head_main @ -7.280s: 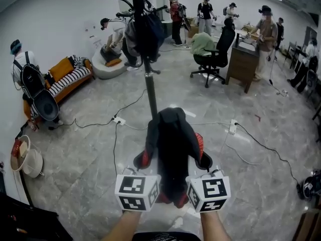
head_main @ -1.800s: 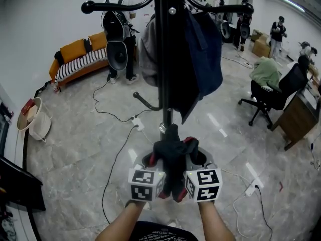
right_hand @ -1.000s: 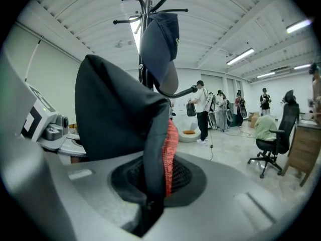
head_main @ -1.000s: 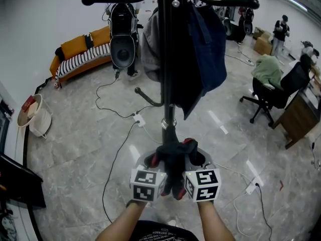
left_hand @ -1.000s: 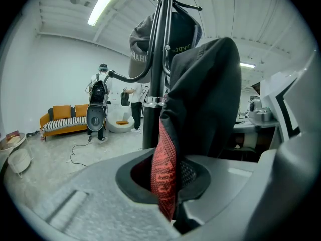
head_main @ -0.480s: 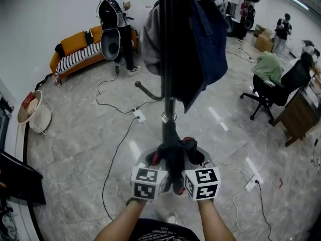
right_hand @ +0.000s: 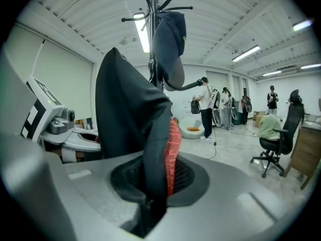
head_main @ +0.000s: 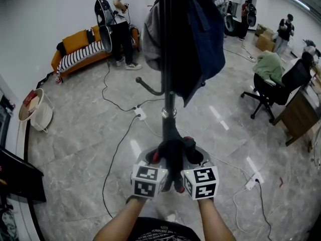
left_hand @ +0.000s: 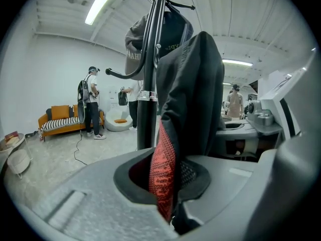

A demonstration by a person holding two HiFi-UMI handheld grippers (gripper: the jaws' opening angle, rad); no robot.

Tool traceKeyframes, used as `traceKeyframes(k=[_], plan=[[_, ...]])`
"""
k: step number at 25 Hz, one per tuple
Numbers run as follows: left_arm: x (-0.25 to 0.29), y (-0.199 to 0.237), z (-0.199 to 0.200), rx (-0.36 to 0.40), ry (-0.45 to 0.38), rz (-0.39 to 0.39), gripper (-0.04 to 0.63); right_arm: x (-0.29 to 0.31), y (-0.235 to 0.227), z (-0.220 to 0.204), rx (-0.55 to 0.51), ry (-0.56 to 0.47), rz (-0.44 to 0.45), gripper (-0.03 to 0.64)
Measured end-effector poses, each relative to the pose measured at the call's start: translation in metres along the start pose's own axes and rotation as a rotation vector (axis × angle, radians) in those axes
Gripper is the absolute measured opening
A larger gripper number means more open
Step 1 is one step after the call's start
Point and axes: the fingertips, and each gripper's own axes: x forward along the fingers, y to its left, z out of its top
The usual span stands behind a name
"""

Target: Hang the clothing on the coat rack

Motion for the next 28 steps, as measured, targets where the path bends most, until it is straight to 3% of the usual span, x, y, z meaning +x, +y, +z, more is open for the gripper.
traceKeyframes(k=[13,28], plan=[[-0.006,-0.006,-0.005,0.014,-0.002,0.017,0.031,-0.01,0.008,-0.01,-0.033,0.023,0.008,0.075],[-0.019,-0.003,-0.009,0.009,-0.005,0.052,0.125,-0.021,0.014,-0.015,-0.056,0.034,0.005,0.115]])
